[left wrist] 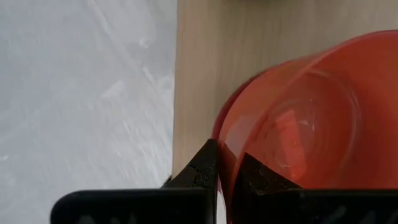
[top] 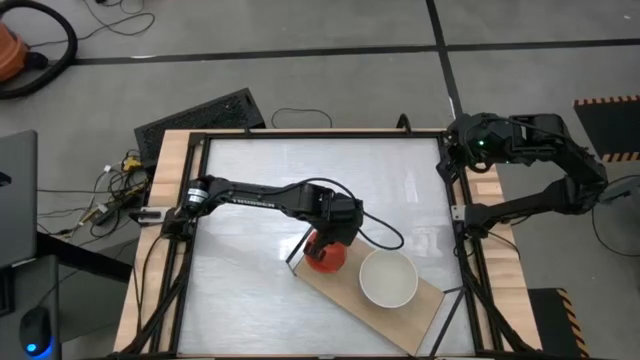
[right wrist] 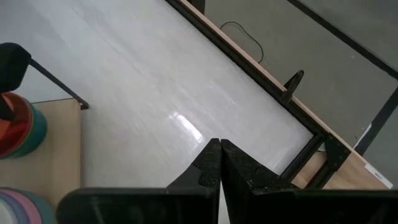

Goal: Place and stack bowls onto a shelf
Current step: Stack the small orange bowl on the small pink bowl on the shelf

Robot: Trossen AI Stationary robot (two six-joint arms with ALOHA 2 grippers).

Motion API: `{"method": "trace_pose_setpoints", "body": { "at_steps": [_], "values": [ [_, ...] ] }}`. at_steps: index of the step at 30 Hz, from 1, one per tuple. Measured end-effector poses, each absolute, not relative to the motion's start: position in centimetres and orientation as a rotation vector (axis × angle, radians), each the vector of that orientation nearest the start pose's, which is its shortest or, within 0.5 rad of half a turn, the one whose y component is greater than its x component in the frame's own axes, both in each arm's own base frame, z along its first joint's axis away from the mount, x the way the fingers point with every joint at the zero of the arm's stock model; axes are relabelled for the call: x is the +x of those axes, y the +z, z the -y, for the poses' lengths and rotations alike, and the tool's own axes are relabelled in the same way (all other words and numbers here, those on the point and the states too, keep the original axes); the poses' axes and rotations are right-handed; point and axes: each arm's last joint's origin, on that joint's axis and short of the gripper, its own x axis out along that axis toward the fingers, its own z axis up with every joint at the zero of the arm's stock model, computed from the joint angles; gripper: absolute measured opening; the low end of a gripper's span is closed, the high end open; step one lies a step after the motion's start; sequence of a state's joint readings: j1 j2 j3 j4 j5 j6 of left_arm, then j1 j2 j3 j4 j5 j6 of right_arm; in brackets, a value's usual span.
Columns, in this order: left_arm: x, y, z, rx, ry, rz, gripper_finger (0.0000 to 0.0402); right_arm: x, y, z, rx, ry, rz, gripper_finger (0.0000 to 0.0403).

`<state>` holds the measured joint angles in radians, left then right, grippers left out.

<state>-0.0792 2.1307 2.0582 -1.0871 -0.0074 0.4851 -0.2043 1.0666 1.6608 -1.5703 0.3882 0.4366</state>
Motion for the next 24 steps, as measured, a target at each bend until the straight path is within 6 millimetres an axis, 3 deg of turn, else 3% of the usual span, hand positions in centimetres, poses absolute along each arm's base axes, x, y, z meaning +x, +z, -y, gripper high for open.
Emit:
{"method": "trace_pose_setpoints", "body": {
  "at_steps": [8, 18, 24],
  "values": [
    [45.1, 25.0, 4.2, 0.497, -0.394, -1.236, 0.0000, 11.1, 44.3, 3.3, 0.313, -0.724, -0.854, 0.0031],
    [46.1, 26.0, 4.9, 0.484, -0.381, -1.103, 0.0000, 11.1, 44.3, 3.3, 0.313, -0.723, -0.854, 0.0031],
    [46.1, 25.9, 4.9, 0.481, -0.384, -1.107, 0.0000, 11.1, 44.3, 3.3, 0.313, -0.723, -0.854, 0.0031]
  ]
}}
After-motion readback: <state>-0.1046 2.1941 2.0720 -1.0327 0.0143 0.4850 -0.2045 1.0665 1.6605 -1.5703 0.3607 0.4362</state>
